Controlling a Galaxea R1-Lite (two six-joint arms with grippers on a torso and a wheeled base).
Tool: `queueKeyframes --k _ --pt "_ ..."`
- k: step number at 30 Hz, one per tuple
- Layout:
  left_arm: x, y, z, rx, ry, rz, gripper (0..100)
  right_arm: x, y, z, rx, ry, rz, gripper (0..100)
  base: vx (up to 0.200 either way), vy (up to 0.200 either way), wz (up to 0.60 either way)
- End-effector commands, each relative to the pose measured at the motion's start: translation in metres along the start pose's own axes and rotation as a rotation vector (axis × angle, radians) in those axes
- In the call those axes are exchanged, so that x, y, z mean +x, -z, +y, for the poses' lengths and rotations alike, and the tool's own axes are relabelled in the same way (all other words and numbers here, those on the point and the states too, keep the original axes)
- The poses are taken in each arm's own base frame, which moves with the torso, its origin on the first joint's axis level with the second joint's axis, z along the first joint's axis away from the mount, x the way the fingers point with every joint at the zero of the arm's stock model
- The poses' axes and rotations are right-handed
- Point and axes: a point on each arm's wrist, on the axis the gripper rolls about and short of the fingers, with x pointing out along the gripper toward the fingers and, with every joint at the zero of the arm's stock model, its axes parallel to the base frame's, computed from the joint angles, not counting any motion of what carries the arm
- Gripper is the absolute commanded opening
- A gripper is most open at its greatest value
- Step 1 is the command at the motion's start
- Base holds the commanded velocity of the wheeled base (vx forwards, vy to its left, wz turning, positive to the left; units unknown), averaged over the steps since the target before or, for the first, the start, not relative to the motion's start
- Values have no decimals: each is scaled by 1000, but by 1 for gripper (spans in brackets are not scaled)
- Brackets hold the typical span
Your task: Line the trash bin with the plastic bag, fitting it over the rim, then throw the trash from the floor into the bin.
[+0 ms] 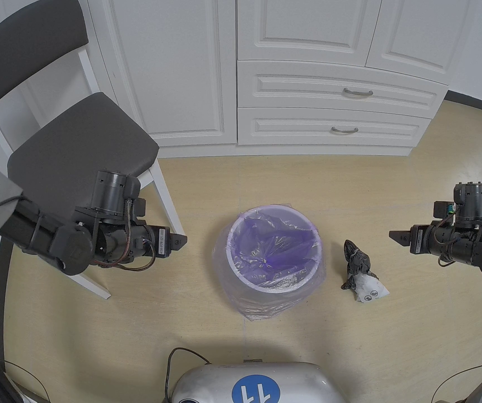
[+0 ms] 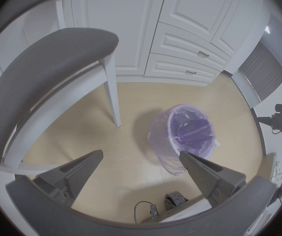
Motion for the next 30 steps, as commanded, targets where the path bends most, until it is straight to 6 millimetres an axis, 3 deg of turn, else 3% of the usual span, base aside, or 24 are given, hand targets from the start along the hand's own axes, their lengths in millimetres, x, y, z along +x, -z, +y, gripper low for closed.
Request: queueKeyframes --k 1,8,18,30 --pt "-48 -4 -1 0 46 -83 100 -23 -4 1 -40 0 5 100 0 0 0" --pt "-74 13 2 1 92 -69 100 -39 -12 2 -43 1 85 100 0 0 0" --pt "-102 38 1 13 208 -157 100 -32 -9 1 -42 5 112 100 0 0 0" --pt "-108 48 1 -18 240 -242 100 -18 -1 0 -41 8 157 100 0 0 0"
